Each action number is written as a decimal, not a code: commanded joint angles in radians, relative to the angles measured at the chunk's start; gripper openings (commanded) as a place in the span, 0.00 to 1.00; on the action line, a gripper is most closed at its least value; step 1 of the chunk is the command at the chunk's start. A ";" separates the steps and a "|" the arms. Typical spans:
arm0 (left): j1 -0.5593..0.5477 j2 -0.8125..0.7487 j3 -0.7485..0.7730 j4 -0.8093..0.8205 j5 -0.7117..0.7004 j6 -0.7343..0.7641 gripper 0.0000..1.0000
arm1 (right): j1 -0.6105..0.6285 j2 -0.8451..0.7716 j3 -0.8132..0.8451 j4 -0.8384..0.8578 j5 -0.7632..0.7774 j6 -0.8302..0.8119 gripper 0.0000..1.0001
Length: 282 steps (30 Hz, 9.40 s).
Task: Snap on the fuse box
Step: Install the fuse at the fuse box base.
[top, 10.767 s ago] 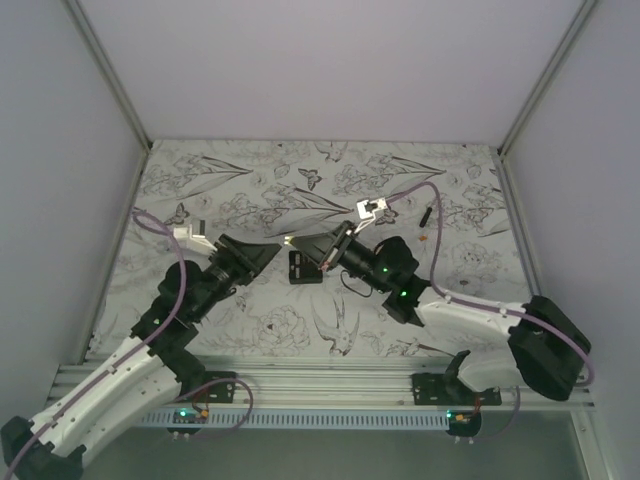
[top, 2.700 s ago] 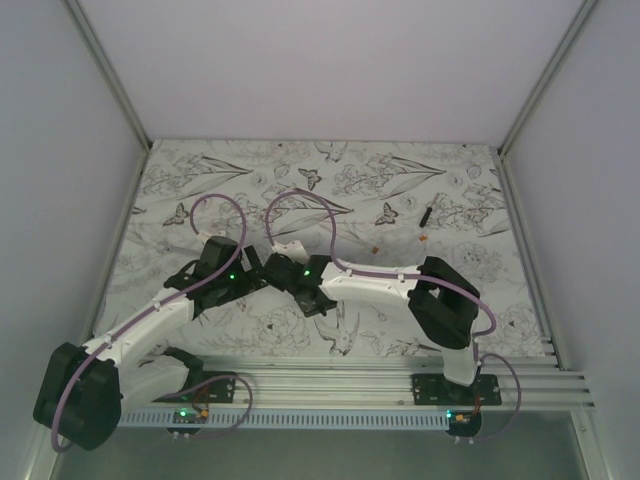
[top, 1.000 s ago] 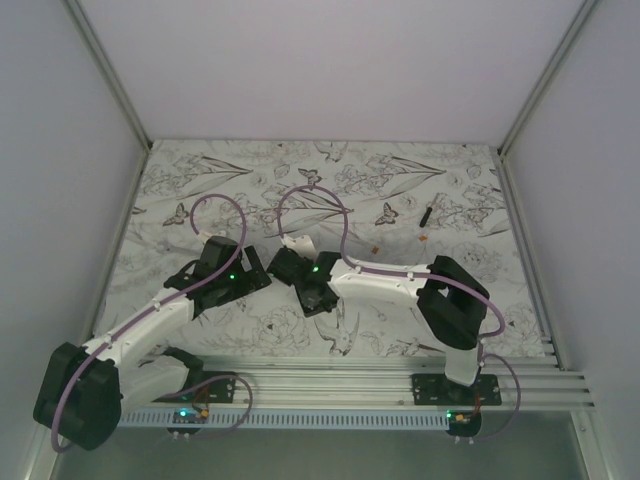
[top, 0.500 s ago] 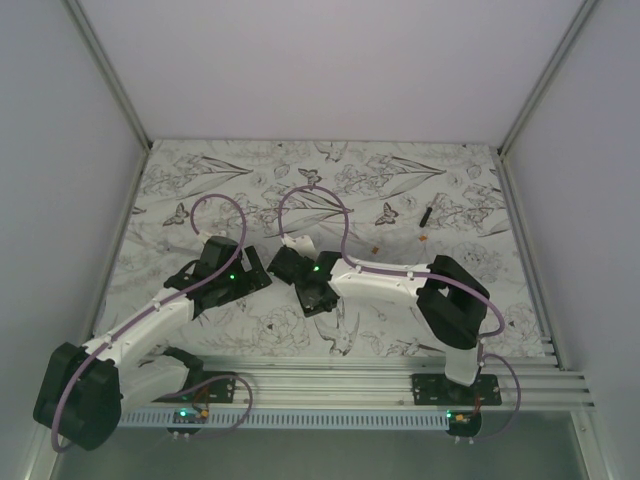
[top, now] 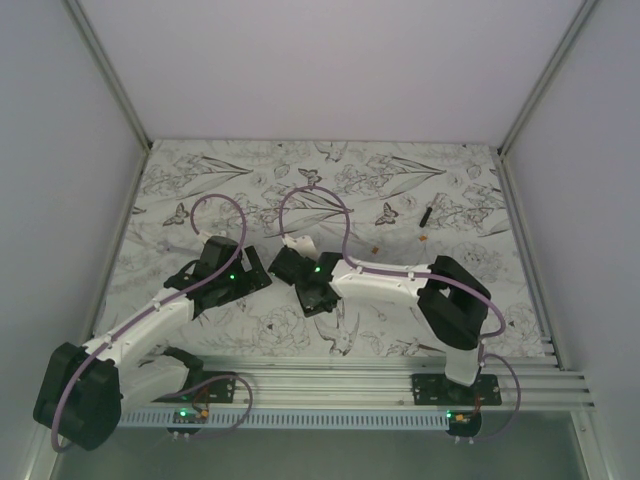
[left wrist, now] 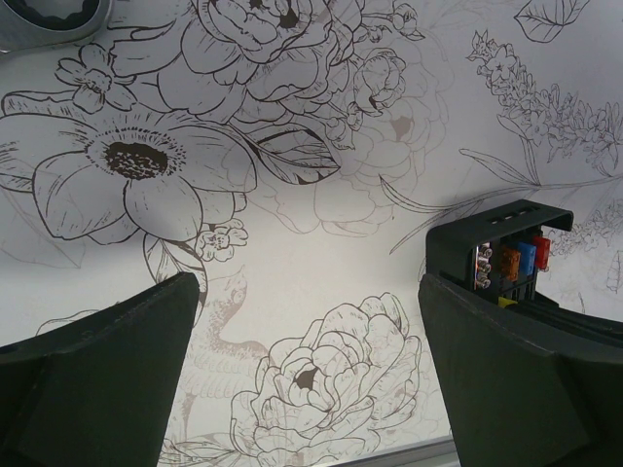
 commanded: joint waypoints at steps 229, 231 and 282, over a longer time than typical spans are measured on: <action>0.005 -0.083 -0.042 -0.039 0.012 -0.015 1.00 | -0.096 -0.103 -0.121 -0.093 -0.232 -0.054 0.23; 0.005 -0.083 -0.042 -0.039 0.013 -0.014 1.00 | -0.100 -0.121 -0.130 -0.085 -0.231 -0.052 0.28; 0.005 -0.081 -0.042 -0.039 0.008 -0.013 1.00 | -0.099 0.184 -0.070 -0.117 -0.287 -0.058 0.00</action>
